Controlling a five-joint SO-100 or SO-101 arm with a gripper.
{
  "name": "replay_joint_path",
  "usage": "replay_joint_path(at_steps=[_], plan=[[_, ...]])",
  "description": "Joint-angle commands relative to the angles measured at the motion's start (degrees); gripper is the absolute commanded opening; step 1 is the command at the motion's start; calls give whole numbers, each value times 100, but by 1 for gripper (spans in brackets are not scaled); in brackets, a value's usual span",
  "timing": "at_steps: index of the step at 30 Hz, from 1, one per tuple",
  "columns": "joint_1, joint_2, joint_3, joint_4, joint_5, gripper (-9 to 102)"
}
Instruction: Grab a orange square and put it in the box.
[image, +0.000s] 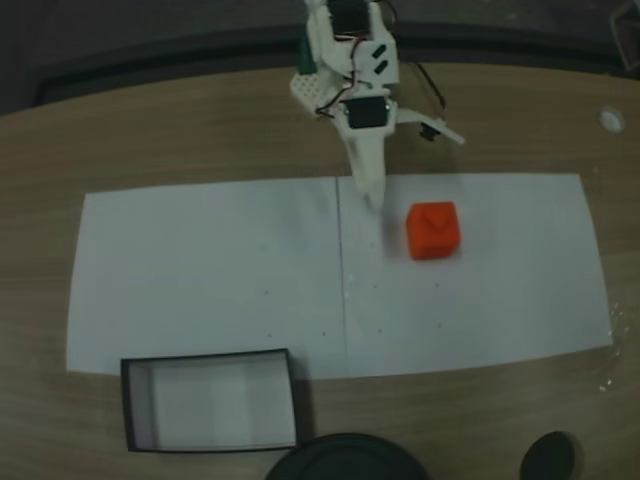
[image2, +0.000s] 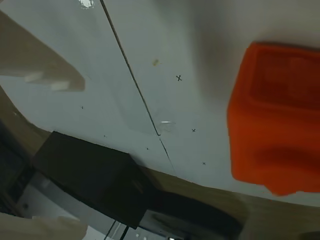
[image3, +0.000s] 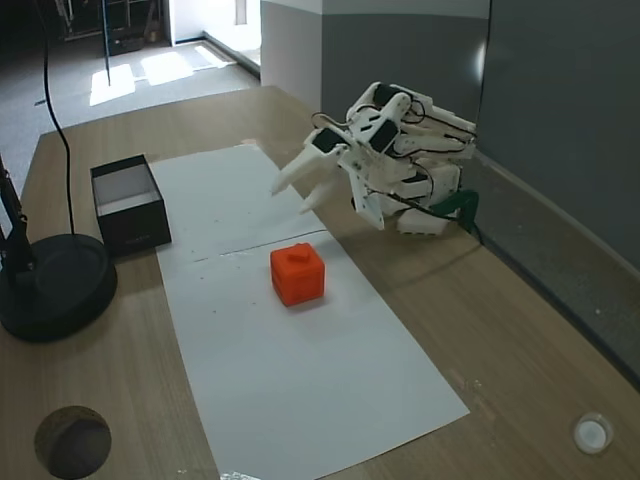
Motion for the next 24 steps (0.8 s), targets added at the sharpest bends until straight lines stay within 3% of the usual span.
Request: replay_joint_path(at_steps=[1, 7, 16, 24], plan=[[-18, -290, -1055, -62, 70, 27], [-659, -2487, -2522, 343, -615, 27], [-2162, -6267, -4500, 501, -299, 29], [-2276, -8596, -5792, 615, -334, 33]])
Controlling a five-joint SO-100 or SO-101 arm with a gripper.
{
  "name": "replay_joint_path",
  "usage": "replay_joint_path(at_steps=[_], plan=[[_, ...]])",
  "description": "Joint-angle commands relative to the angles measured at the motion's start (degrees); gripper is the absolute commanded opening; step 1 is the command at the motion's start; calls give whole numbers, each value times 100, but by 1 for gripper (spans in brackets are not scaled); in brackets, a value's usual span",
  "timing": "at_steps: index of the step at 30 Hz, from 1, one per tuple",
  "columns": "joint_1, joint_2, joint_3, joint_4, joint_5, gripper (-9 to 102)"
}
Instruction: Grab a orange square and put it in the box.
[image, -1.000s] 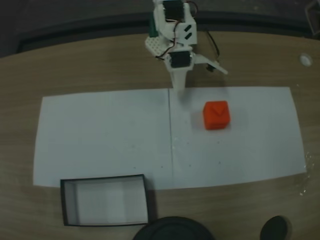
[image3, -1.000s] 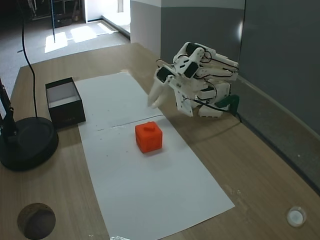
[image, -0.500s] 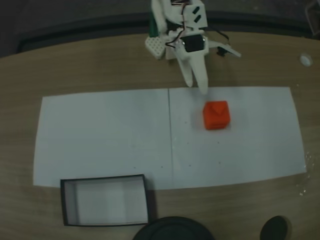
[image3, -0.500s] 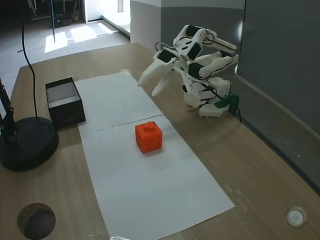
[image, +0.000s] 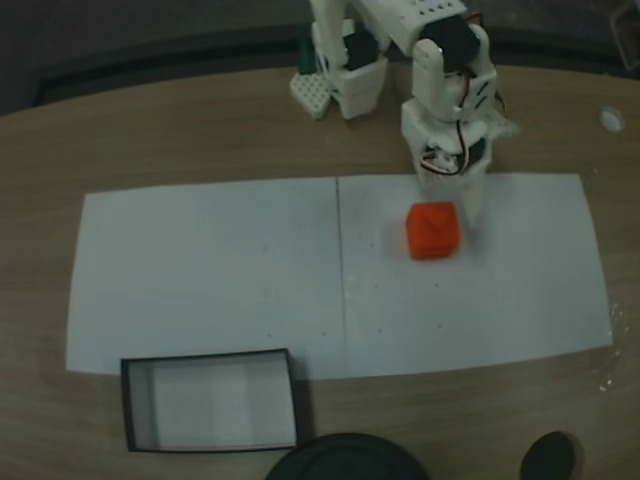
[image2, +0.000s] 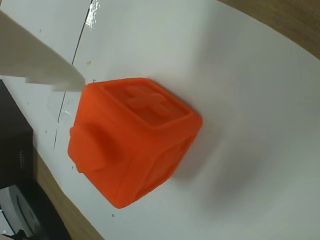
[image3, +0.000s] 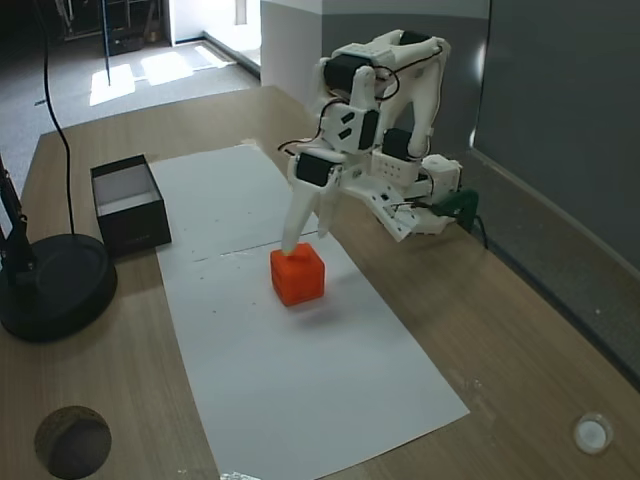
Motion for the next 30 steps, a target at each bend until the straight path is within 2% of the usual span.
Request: replay_joint_path(at_steps=[1, 21, 30], plan=[[0, -396, -580, -9, 0, 33], [255, -1116, -545, -255, -202, 32], [606, -1767, -527, -264, -413, 27]])
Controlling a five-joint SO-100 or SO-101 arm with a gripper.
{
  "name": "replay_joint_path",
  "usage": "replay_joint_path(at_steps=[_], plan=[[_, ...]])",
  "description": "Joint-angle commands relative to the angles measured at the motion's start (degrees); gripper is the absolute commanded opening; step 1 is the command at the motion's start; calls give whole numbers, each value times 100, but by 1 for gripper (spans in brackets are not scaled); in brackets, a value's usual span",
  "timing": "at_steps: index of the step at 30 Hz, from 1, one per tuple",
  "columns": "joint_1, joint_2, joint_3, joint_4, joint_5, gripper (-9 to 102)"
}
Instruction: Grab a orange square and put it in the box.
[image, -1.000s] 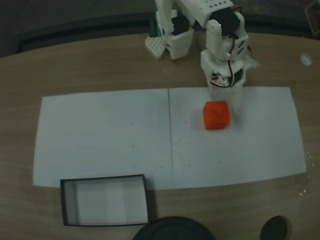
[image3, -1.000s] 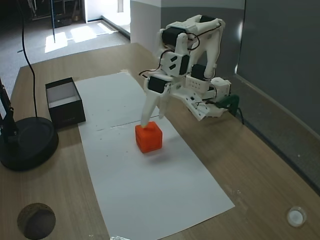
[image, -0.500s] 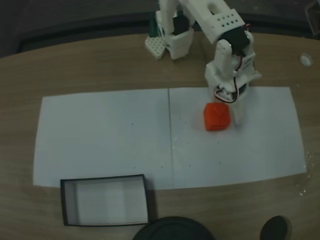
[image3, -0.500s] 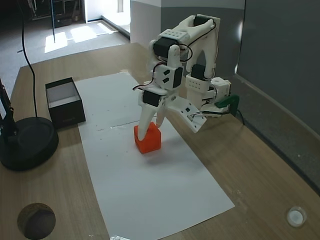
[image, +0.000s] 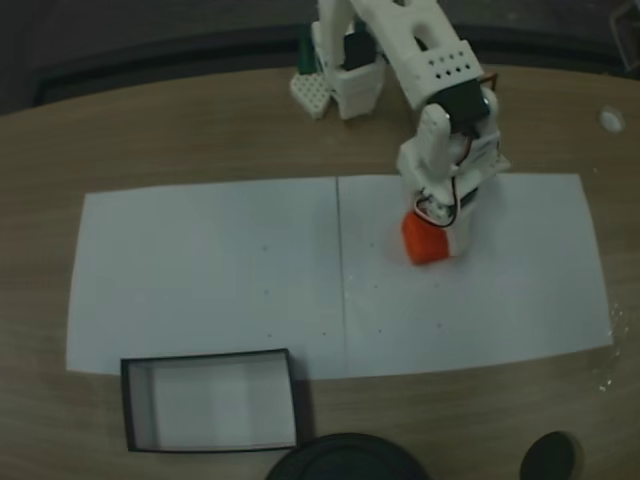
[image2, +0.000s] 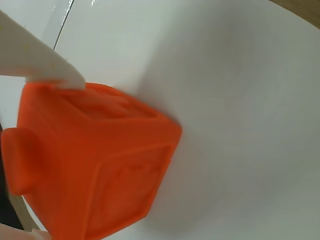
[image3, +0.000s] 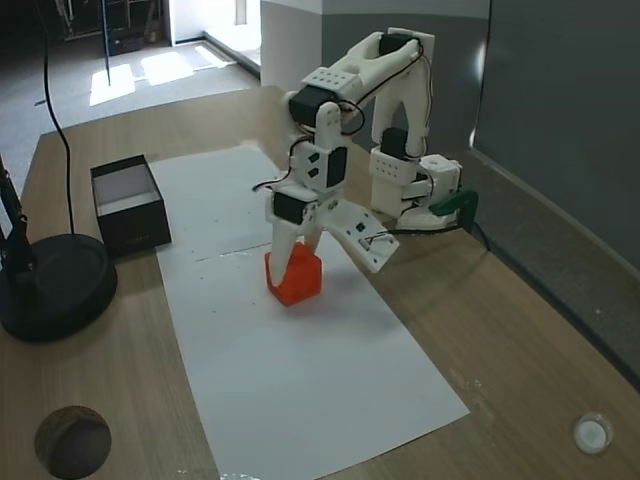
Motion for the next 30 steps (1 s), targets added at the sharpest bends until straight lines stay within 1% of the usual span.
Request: replay_joint_path(at_steps=[1, 2, 5, 7, 10, 12, 15, 19, 23, 27, 30], plan=[[105, -18, 9, 0, -53, 27], [97, -18, 0, 0, -53, 25], [105, -18, -18, 0, -53, 12], [132, -18, -149, 0, -44, 6], [290, -18, -554, 114, -44, 8], [501, -9, -1081, 343, -53, 8], [905, -9, -2259, 809, -62, 8], [1591, -26, -4052, 1099, -290, 8], [2285, -141, -5625, 1046, -360, 9], [2936, -527, -6829, 659, -343, 11], [3401, -1020, -7611, 554, -352, 11]])
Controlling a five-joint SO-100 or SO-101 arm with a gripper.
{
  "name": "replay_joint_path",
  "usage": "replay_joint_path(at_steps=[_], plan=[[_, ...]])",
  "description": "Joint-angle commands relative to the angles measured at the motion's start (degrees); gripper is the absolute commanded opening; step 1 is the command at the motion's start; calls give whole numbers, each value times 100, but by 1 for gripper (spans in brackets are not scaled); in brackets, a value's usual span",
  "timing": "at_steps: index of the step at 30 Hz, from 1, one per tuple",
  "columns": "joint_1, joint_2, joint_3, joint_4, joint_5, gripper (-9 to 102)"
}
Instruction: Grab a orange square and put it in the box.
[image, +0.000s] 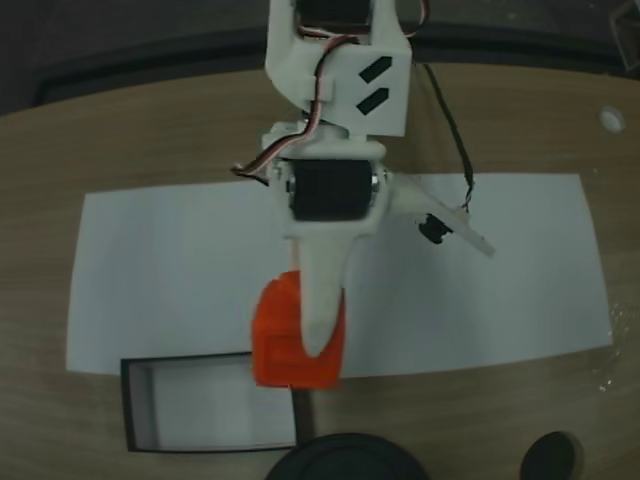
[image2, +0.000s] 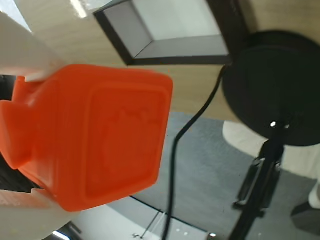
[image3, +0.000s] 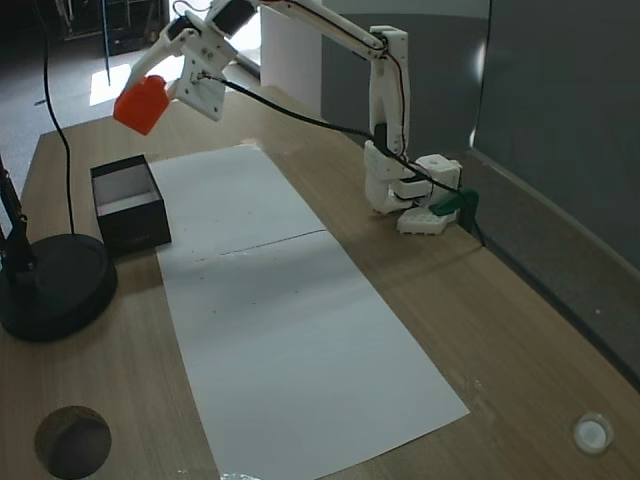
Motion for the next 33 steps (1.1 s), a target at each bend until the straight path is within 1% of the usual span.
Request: replay_joint_path(at_steps=[1, 7, 14, 28, 33], plan=[[422, -255, -1204, -158, -9, 11], [1081, -1626, -2118, -167, -9, 11], [1099, -2751, -2514, -132, 18, 11], [1072, -3551, -2549, -105, 26, 11], [1063, -3735, -2522, -97, 334, 11]])
